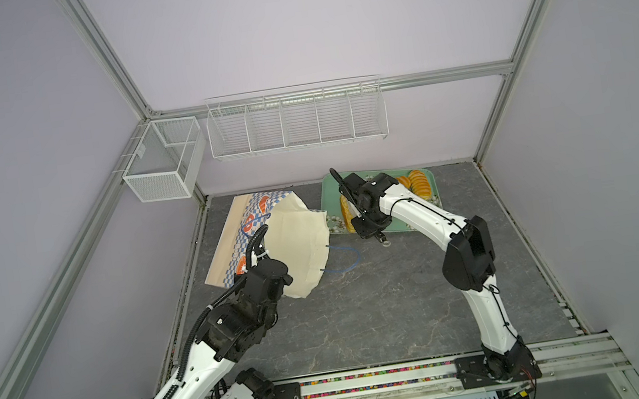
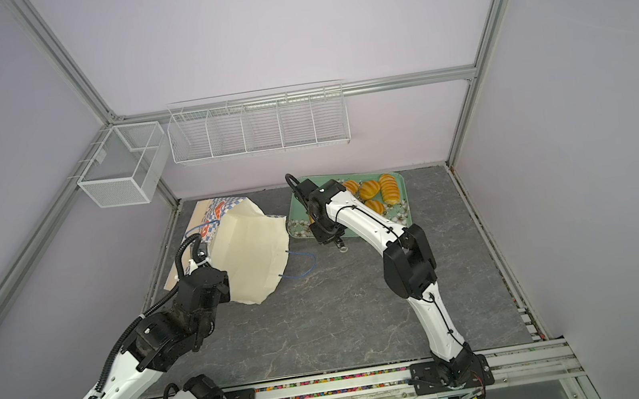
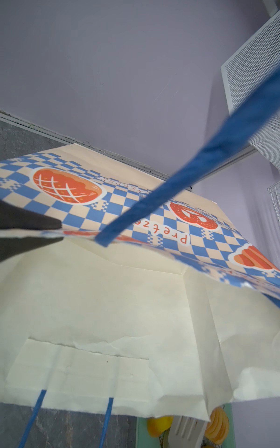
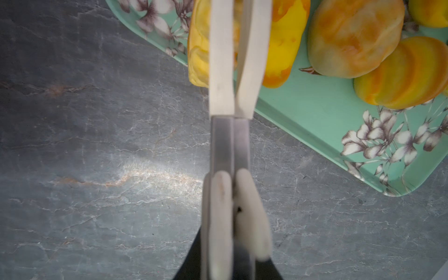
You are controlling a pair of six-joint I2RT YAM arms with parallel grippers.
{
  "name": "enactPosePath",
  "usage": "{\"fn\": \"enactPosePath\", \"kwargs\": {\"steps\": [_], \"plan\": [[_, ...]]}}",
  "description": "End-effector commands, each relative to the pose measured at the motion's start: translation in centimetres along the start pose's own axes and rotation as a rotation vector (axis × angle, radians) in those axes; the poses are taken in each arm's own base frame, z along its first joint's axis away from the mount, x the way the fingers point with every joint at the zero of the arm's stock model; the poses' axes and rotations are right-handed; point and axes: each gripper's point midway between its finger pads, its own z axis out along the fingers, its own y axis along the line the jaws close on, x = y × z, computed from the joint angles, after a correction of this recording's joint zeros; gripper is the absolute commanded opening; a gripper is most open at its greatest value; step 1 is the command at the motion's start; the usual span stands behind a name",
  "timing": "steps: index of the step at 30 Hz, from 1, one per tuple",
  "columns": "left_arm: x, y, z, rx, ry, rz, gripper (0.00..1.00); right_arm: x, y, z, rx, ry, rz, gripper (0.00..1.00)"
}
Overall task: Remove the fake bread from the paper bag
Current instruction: 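Carry the ridged bread with the right tongs onto the green tray, then open the right tongs to release the bread on the tray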
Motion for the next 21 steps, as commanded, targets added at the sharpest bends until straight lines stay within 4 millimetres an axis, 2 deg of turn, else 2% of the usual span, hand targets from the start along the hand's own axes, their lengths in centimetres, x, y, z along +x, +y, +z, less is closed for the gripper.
{"fn": "enactPosePath", "kwargs": {"steps": [1, 9, 16, 21], "plan": [[0.8, 0.5, 0.2, -0.025, 0.016, 0.012, 0.0, -0.2, -0.1, 0.4, 0.006, 0.027, -0.017, 0.22], [1.0, 0.9, 0.1, -0.038, 0.016, 0.02, 0.0, -2.0, 1.2, 0.4, -0.055, -0.006, 0.004, 0.32], [1.1, 1.2, 0.1, -0.046, 0.016, 0.025, 0.0, -2.6, 2.9, -0.4, -0.153, -0.025, 0.036, 0.33], [1.2, 1.3, 0.1, -0.047, 0.016, 0.023, 0.0, -2.5, 4.6, 0.0, -0.248, -0.005, 0.056, 0.33]]}}
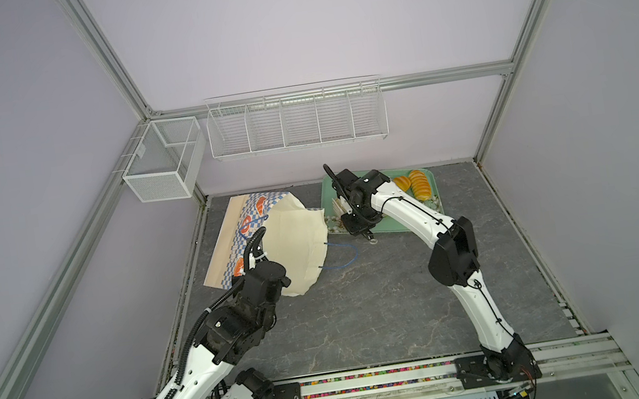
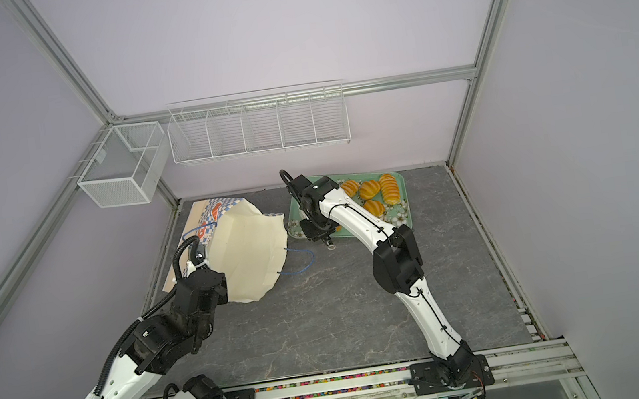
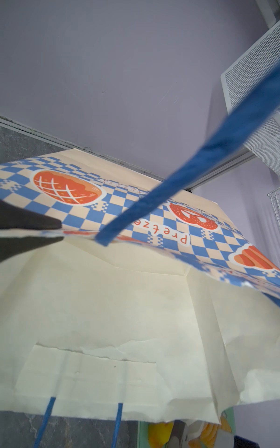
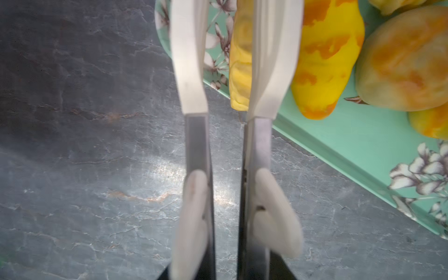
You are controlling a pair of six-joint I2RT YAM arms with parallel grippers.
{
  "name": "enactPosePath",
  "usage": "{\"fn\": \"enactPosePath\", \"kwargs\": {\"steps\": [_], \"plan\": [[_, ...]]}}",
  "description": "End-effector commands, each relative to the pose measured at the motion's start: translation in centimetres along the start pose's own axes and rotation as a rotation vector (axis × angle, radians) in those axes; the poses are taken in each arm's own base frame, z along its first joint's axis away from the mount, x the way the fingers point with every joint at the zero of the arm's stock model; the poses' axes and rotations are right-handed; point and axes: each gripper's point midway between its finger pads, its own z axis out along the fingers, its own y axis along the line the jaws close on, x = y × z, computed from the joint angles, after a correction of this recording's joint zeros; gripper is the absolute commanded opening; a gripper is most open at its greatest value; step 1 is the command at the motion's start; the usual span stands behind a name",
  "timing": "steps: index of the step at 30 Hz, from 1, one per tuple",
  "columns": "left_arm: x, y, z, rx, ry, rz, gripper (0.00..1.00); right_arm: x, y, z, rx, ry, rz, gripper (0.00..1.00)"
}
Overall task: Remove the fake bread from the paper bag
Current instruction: 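Open the right tongs to release the bread on the tray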
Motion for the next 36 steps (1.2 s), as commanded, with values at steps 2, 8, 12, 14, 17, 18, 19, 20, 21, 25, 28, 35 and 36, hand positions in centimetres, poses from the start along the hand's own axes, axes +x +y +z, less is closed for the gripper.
{"fn": "enactPosePath", "kwargs": {"steps": [2, 8, 12, 14, 17, 18, 19, 20, 21, 25, 28, 35, 36], "plan": [[0.9, 0.7, 0.0, -0.026, 0.021, 0.015, 0.0, -0.3, 1.9, -0.1, -0.121, 0.001, 0.035, 0.31], [0.9, 1.0, -0.1, -0.036, 0.015, 0.004, 0.0, -1.2, 3.0, -2.3, -0.214, -0.059, 0.052, 0.29], [0.9, 1.0, -0.1, -0.033, 0.016, 0.002, 0.0, -1.4, 3.7, -3.7, -0.278, -0.075, 0.062, 0.28], [0.9, 1.0, -0.2, -0.032, 0.016, 0.002, 0.0, -1.3, 3.5, -4.6, -0.295, -0.087, 0.067, 0.27], [0.8, 1.0, -0.2, -0.034, 0.015, 0.004, 0.0, -1.0, 2.2, -6.0, -0.29, -0.111, 0.087, 0.25], [0.8, 1.0, -0.2, -0.034, 0.015, 0.005, 0.0, -0.8, 1.4, -6.4, -0.287, -0.118, 0.099, 0.24], [0.8, 1.1, -0.2, -0.034, 0.015, 0.006, 0.0, -0.6, 0.8, -6.7, -0.283, -0.123, 0.11, 0.23], [0.8, 1.1, -0.2, -0.034, 0.015, 0.007, 0.0, -0.3, -0.1, -6.9, -0.278, -0.13, 0.124, 0.22], [0.8, 1.0, -0.2, -0.032, 0.015, 0.005, 0.0, 0.0, -1.0, -6.9, -0.273, -0.134, 0.14, 0.2], [0.8, 0.8, -0.1, -0.025, 0.013, 0.002, 0.0, 1.8, -4.4, -4.9, -0.256, -0.082, 0.211, 0.13], [0.8, 0.8, -0.1, -0.023, 0.015, 0.002, 0.0, 3.1, -5.4, -3.2, -0.24, -0.033, 0.224, 0.09], [0.7, 0.9, -0.3, -0.022, 0.013, -0.002, 0.0, 3.8, -3.7, -0.6, -0.292, 0.017, 0.214, 0.07], [0.6, 0.9, -0.3, -0.022, 0.014, -0.001, 0.0, 3.9, -3.4, -0.5, -0.296, 0.021, 0.208, 0.07]]}}
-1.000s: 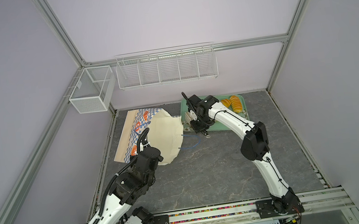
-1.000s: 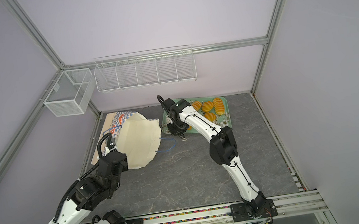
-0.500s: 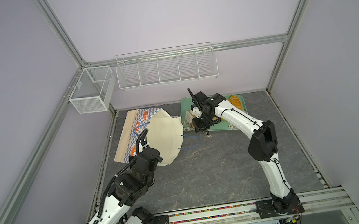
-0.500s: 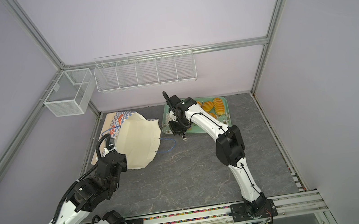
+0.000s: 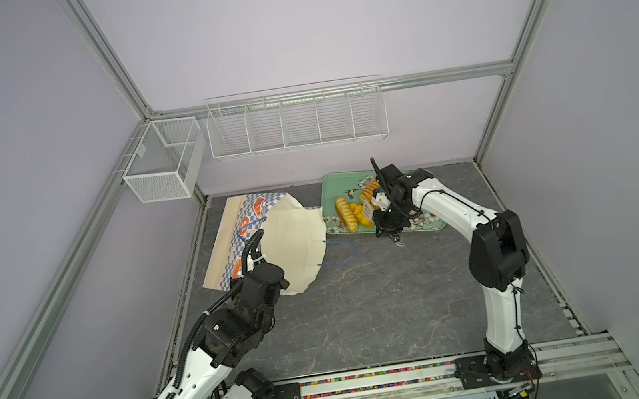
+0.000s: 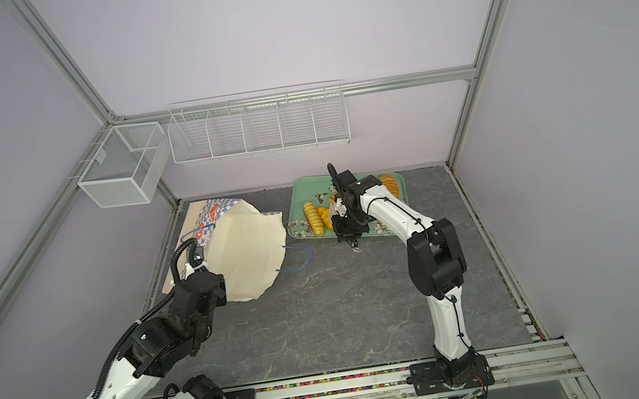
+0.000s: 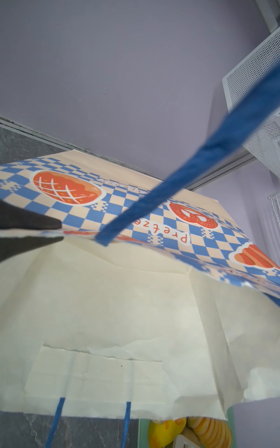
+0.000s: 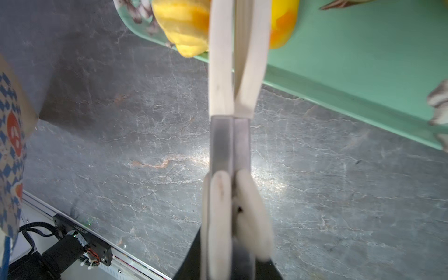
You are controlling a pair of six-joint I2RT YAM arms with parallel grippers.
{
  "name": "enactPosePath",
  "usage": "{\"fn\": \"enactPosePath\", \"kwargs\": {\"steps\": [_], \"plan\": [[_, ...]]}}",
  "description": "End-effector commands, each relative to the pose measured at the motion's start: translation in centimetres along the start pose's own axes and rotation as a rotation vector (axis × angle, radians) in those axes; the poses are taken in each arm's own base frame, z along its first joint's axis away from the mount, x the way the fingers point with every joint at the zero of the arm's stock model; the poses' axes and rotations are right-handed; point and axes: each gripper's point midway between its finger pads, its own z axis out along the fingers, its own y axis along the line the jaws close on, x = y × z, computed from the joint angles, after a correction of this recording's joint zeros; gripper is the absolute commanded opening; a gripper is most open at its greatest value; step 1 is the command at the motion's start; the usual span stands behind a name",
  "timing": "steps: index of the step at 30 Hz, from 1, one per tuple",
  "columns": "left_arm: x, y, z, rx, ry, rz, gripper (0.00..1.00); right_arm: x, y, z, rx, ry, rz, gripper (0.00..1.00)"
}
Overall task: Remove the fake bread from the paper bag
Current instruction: 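Open the right tongs to release the bread on the tray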
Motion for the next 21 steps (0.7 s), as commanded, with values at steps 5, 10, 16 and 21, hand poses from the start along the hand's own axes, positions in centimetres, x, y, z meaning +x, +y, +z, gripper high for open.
{"fn": "enactPosePath", "kwargs": {"steps": [5, 10, 16, 21], "plan": [[0.6, 0.7, -0.1, -0.023, 0.021, 0.005, 0.0, -0.2, 3.1, 0.7, -0.049, -0.02, -0.079, 0.07], [0.8, 0.5, 0.0, -0.019, 0.026, 0.005, 0.0, -0.1, 4.1, 0.9, -0.032, -0.025, -0.109, 0.07], [0.8, 0.5, 0.0, -0.019, 0.025, 0.004, 0.0, -0.2, 5.4, 1.4, -0.021, -0.015, -0.146, 0.07], [0.8, 0.5, 0.0, -0.019, 0.023, 0.003, 0.0, -0.6, 6.1, 0.2, 0.03, -0.058, -0.195, 0.07]]}}
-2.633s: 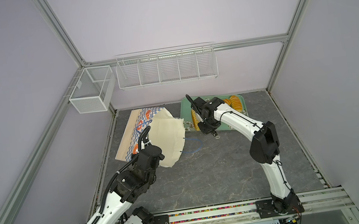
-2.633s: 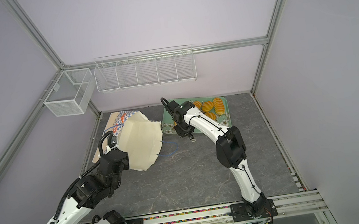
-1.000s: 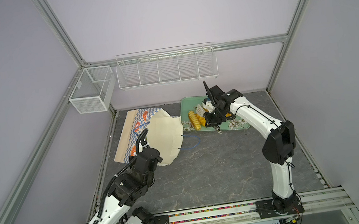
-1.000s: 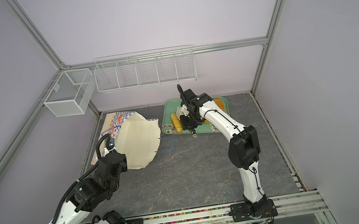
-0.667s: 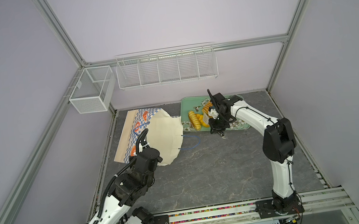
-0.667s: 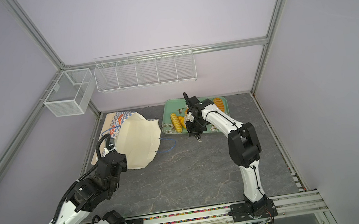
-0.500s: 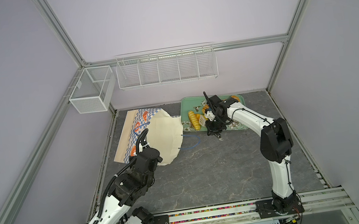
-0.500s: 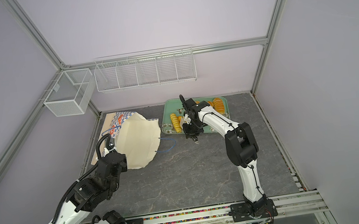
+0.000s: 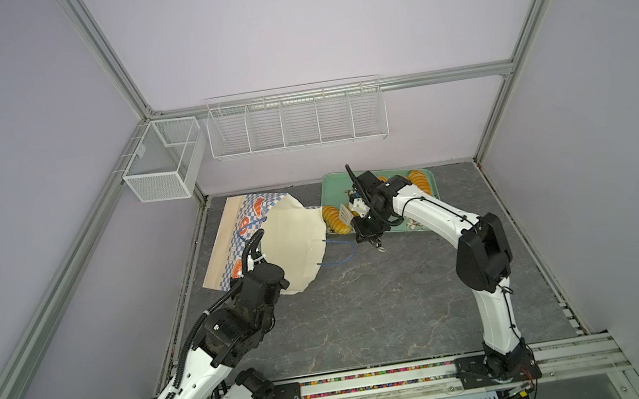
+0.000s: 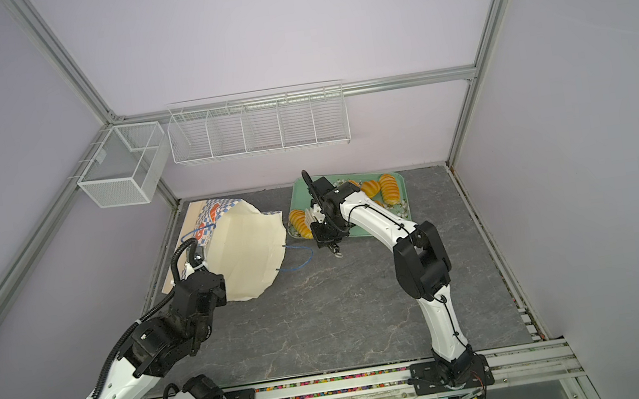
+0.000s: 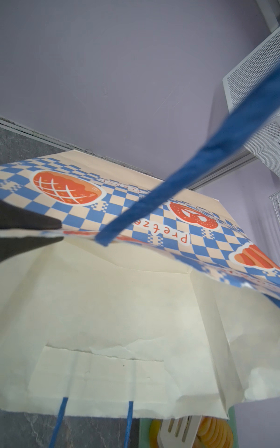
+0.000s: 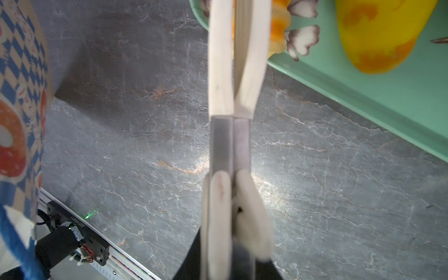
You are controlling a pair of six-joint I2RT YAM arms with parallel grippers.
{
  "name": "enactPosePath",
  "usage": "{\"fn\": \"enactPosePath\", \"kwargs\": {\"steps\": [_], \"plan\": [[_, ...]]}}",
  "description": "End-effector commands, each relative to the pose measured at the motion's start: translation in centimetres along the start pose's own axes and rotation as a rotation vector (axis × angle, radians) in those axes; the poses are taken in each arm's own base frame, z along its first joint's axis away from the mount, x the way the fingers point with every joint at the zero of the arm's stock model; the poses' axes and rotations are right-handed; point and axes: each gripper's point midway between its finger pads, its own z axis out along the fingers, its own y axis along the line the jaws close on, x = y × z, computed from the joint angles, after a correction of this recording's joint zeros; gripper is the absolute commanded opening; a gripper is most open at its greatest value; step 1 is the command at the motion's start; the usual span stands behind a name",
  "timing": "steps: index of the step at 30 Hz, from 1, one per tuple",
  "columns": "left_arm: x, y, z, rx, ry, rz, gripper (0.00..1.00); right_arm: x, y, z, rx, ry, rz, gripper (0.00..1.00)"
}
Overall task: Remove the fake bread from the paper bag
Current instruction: 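Open the right tongs to release the bread on the tray, then set the empty bag upright with the left gripper and release it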
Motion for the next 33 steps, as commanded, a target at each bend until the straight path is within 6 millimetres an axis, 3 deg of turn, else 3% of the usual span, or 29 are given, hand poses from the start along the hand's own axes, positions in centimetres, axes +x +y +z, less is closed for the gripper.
{"fn": "enactPosePath", "kwargs": {"steps": [1, 6, 11, 17, 22, 29, 33], "plan": [[0.7, 0.5, 0.0, -0.02, 0.021, 0.001, 0.0, -0.6, 0.3, -1.3, 0.04, -0.035, -0.054, 0.07], [0.7, 0.5, 0.0, -0.02, 0.02, 0.003, 0.0, -0.1, 1.7, -2.0, 0.029, -0.047, -0.095, 0.07], [0.7, 0.3, 0.1, -0.013, 0.021, -0.001, 0.0, 1.0, 2.0, 0.3, 0.007, 0.023, -0.098, 0.07], [0.7, 0.4, 0.0, -0.015, 0.021, 0.002, 0.0, 1.3, 0.4, 3.1, 0.057, 0.093, -0.104, 0.07], [0.2, 0.5, -0.2, -0.01, 0.012, -0.002, 0.0, 0.8, -1.7, 3.4, 0.129, 0.104, -0.097, 0.07], [-2.9, -0.8, -0.2, 0.066, -0.012, -0.035, 0.0, -0.7, -4.0, 2.0, 0.192, 0.064, -0.095, 0.07], [-5.0, -0.8, 0.8, 0.098, -0.009, -0.069, 0.0, -0.8, -4.1, 1.7, 0.183, 0.063, -0.1, 0.07]]}}
